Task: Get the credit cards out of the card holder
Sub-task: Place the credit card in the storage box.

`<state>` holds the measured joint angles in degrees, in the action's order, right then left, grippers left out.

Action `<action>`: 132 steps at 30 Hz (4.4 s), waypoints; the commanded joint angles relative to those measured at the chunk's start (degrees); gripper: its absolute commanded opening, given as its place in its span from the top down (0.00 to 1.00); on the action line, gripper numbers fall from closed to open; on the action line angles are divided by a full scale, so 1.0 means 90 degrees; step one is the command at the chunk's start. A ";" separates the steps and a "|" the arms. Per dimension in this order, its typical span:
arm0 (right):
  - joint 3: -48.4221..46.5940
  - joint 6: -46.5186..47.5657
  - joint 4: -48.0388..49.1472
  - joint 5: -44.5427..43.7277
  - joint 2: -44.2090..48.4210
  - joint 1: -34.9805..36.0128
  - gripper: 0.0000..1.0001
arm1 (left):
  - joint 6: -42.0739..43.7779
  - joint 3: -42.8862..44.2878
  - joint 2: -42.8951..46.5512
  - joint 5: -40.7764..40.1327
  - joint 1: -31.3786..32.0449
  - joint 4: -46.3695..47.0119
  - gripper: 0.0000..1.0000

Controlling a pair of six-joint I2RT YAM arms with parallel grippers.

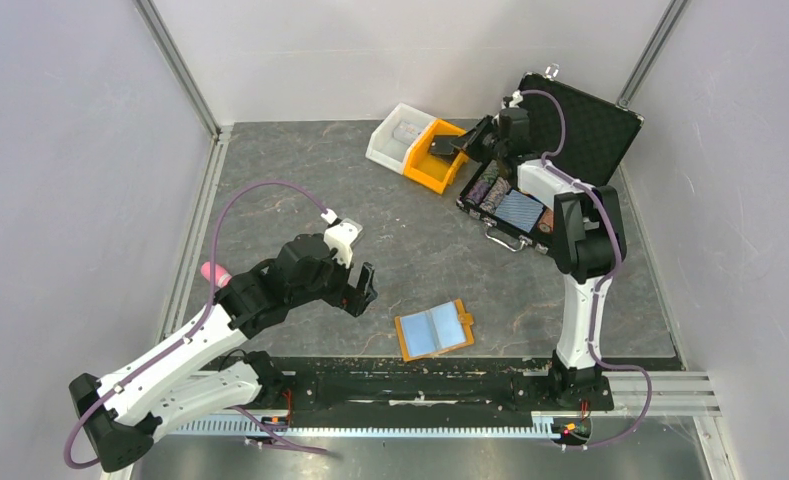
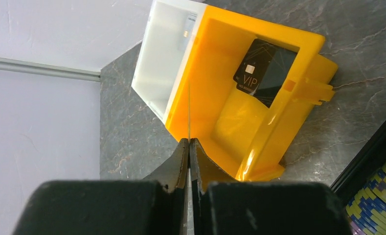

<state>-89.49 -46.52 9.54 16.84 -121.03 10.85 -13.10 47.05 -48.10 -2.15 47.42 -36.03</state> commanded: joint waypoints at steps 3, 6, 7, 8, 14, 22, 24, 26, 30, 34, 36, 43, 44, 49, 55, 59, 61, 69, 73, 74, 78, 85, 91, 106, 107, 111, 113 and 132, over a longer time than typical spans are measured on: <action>-0.0494 -0.0339 0.0351 -0.0108 -0.0451 -0.0080 1.00 | 0.0352 0.0067 0.0034 -0.0201 -0.0005 -0.0049 0.00; -0.0802 -0.0426 0.0356 -0.0098 -0.0726 -0.0126 1.00 | 0.0362 0.0066 0.0041 -0.0252 -0.0005 -0.0064 0.00; -0.0897 -0.0433 0.0342 -0.0103 -0.0818 -0.0139 1.00 | 0.0362 0.0075 0.0032 -0.0277 -0.0010 -0.0078 0.00; -0.1019 -0.0472 0.0339 -0.0099 -0.0889 -0.0155 1.00 | 0.0362 0.0076 0.0022 -0.0292 -0.0005 -0.0083 0.00; -0.1489 -0.0608 0.0225 -0.0019 -0.1260 -0.0288 1.00 | 0.0372 0.0095 -0.0063 -0.0338 -0.0005 -0.0123 0.00; -0.1667 -0.0601 -0.0083 -0.0049 -0.1415 -0.0318 1.00 | 0.0373 0.0114 -0.0137 -0.0469 -0.0005 -0.0137 0.00; -0.1683 -0.0595 -0.0088 -0.0069 -0.1432 -0.0317 1.00 | 0.0372 0.0114 -0.0148 -0.0475 -0.0005 -0.0138 0.00; -0.1711 -0.0585 -0.0121 -0.0109 -0.1435 -0.0321 1.00 | 0.0362 0.0124 -0.0172 -0.0465 -0.0005 -0.0137 0.00; -0.1726 -0.0611 -0.0159 -0.0175 -0.1435 -0.0317 1.00 | 0.0367 0.0134 -0.0207 -0.0469 -0.0008 -0.0160 0.00; -0.1726 -0.0650 -0.0154 -0.0263 -0.1444 -0.0317 1.00 | 0.0362 0.0134 -0.0202 -0.0464 -0.0005 -0.0166 0.00; -0.1736 -0.0675 -0.0193 -0.0280 -0.1473 -0.0316 1.00 | 0.0362 0.0134 -0.0198 -0.0461 -0.0005 -0.0166 0.00; -0.1881 -0.0661 -0.0396 -0.0402 -0.1578 -0.0306 0.99 | 0.0352 0.0134 -0.0210 -0.0482 -0.0005 -0.0168 0.00; -0.1892 -0.0678 -0.0391 -0.0410 -0.1593 -0.0307 0.98 | 0.0352 0.0140 -0.0213 -0.0482 -0.0005 -0.0165 0.00; -0.1909 -0.0906 -0.0328 -0.0461 -0.1676 -0.0313 0.96 | 0.0352 0.0144 -0.0249 -0.0520 -0.0010 -0.0174 0.00; -0.1814 -0.0955 -0.0337 -0.0690 -0.1631 -0.0246 0.96 | 0.0352 0.0134 -0.0247 -0.0541 -0.0005 -0.0166 0.00; -0.1843 -0.0974 -0.0325 -0.0834 -0.1673 -0.0192 0.94 | 0.0352 0.0144 -0.0260 -0.0514 -0.0005 -0.0166 0.00; -0.1863 -0.1011 -0.0320 -0.0870 -0.1701 -0.0185 0.93 | 0.0352 0.0144 -0.0251 -0.0514 -0.0005 -0.0162 0.00; -0.1957 -0.1046 -0.0347 -0.1002 -0.1800 -0.0152 0.92 | 0.0362 0.0144 -0.0229 -0.0508 -0.0005 -0.0171 0.00; -0.2010 -0.1089 -0.0377 -0.1101 -0.1835 -0.0136 0.93 | 0.0372 0.0144 -0.0225 -0.0500 -0.0005 -0.0166 0.00; -0.2009 -0.1116 -0.0376 -0.1137 -0.1844 -0.0124 0.96 | 0.0372 0.0144 -0.0218 -0.0499 -0.0005 -0.0166 0.00; -0.2029 -0.1211 -0.0319 -0.1260 -0.1883 -0.0072 1.00 | 0.0372 0.0153 -0.0210 -0.0465 -0.0005 -0.0157 0.00; -0.1981 -0.1301 -0.0269 -0.1468 -0.1885 -0.0002 0.90 | 0.0382 0.0154 -0.0209 -0.0483 -0.0005 -0.0162 0.00; -0.1917 -0.1267 -0.0289 -0.1667 -0.1808 0.0005 0.89 | 0.0389 0.0153 -0.0203 -0.0465 -0.0005 -0.0155 0.00; -0.2048 -0.1150 -0.0452 -0.2021 -0.1647 0.0004 0.85 | 0.0391 0.0158 -0.0206 -0.0458 -0.0008 -0.0157 0.00; -0.2058 -0.1142 -0.0471 -0.2046 -0.1640 0.0003 0.85 | 0.0393 0.0159 -0.0201 -0.0460 -0.0005 -0.0149 0.00; -0.2078 -0.1058 -0.0514 -0.2177 -0.1546 0.0002 0.83 | 0.0392 0.0153 -0.0190 -0.0449 -0.0006 -0.0159 0.00; -0.2122 -0.1011 -0.0582 -0.2261 -0.1477 -0.0005 0.83 | 0.0391 0.0153 -0.0181 -0.0454 -0.0005 -0.0165 0.00; -0.2529 -0.0127 -0.1238 -0.2151 -0.0486 -0.0044 0.79 | 0.0091 0.0200 -0.0145 -0.1049 -0.0005 -0.0335 0.00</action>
<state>-110.52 -51.75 -0.23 -4.10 -132.25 10.66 -12.56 47.07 -50.24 -8.51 47.42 -38.48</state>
